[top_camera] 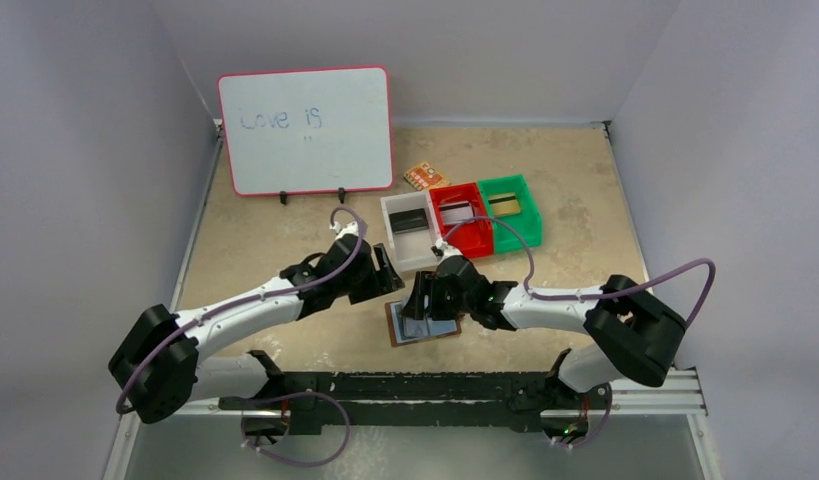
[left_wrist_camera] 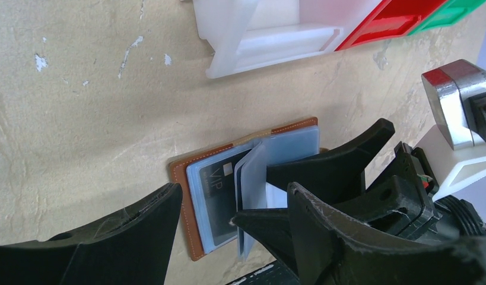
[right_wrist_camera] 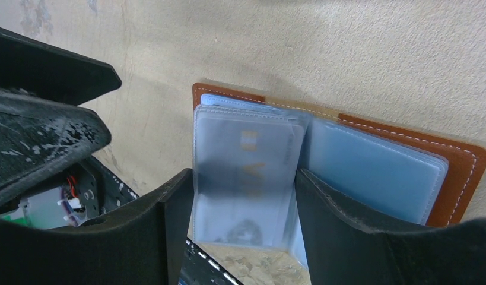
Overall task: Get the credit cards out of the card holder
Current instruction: Remove the credit card from the card holder.
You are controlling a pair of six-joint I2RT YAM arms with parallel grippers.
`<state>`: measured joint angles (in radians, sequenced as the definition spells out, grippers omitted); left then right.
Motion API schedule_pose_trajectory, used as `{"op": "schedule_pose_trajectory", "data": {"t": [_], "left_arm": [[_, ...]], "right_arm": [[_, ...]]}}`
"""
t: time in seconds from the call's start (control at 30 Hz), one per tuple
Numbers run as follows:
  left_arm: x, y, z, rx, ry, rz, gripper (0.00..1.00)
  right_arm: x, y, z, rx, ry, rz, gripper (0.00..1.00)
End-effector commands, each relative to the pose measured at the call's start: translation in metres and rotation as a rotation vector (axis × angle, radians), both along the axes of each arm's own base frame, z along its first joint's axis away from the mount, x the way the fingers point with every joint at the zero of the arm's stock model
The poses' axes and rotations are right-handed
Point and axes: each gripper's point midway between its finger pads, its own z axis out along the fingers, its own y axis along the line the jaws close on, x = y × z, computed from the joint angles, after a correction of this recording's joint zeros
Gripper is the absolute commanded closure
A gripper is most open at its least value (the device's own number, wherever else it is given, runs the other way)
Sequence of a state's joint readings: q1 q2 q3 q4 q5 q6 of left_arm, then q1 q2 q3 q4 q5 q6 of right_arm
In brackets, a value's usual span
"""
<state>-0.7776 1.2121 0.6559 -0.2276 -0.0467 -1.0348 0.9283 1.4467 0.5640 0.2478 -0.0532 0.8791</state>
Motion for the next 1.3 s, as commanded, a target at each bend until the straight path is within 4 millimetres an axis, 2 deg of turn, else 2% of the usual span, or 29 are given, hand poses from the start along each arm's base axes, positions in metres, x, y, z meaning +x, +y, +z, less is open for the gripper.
{"op": "schedule_pose_trajectory", "data": {"t": [0.0, 0.07, 0.2, 0.3, 0.87, 1.1, 1.27], "left_arm": [[0.004, -0.012, 0.008, -0.036, -0.034, -0.029, 0.35], [0.004, -0.013, 0.009, -0.035, -0.036, -0.029, 0.35], [0.004, -0.013, 0.008, -0.031, -0.036, -0.023, 0.35], [0.004, -0.012, 0.008, -0.029, -0.036, -0.019, 0.35], [0.002, -0.013, 0.005, -0.022, -0.03, -0.024, 0.35], [0.002, -0.015, 0.005, -0.023, -0.028, -0.026, 0.36], [0.002, -0.017, 0.004, -0.023, -0.028, -0.033, 0.36]], "right_arm": [[-0.001, -0.004, -0.004, -0.006, 0.008, -0.004, 0.35], [-0.001, -0.003, -0.003, -0.001, 0.003, -0.001, 0.34], [-0.001, -0.005, -0.002, -0.001, -0.001, -0.007, 0.41], [-0.002, -0.004, -0.001, 0.003, -0.002, -0.001, 0.36], [-0.003, -0.001, 0.003, 0.05, -0.003, 0.023, 0.31], [-0.001, -0.002, 0.003, 0.036, -0.01, 0.026, 0.34], [-0.001, -0.001, 0.006, 0.061, -0.008, 0.012, 0.45]]}}
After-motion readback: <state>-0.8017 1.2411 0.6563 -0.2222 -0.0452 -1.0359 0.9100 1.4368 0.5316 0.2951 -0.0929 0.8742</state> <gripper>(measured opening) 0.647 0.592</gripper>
